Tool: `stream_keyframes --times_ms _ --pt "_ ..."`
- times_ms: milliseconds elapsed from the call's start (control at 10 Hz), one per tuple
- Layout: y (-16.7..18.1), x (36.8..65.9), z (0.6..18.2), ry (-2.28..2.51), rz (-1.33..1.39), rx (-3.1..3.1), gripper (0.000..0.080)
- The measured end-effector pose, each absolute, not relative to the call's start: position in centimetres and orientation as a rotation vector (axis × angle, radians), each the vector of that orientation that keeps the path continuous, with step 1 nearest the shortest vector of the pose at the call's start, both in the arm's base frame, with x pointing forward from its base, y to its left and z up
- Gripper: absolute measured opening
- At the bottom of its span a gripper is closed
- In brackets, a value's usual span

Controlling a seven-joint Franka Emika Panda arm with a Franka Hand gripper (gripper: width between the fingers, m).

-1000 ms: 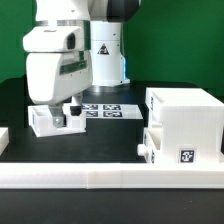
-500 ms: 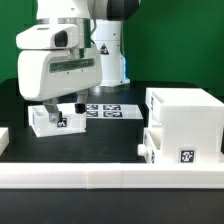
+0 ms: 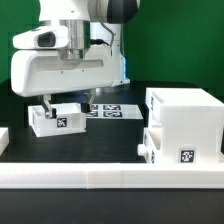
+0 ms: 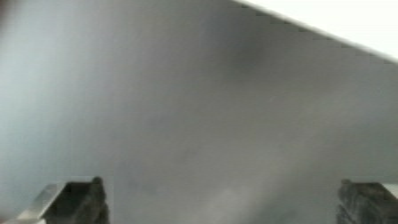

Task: Assemble drawer

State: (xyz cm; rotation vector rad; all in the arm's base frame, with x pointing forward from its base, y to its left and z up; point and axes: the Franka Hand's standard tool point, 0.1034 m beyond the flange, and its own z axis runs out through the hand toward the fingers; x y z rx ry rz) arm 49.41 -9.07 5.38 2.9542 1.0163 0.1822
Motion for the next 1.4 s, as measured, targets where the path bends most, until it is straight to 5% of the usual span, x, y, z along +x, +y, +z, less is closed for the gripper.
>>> stream_keyframes --times_ms 500,1000,1400 --pt "-9.3 44.1 5.9 0.976 0.134 2.968 0.0649" --pt "-9.3 44.2 5.6 0.959 0.132 2.977 0.0649" --pt "-8.7 40.7 3.8 0.704 0.093 3.065 0.0649"
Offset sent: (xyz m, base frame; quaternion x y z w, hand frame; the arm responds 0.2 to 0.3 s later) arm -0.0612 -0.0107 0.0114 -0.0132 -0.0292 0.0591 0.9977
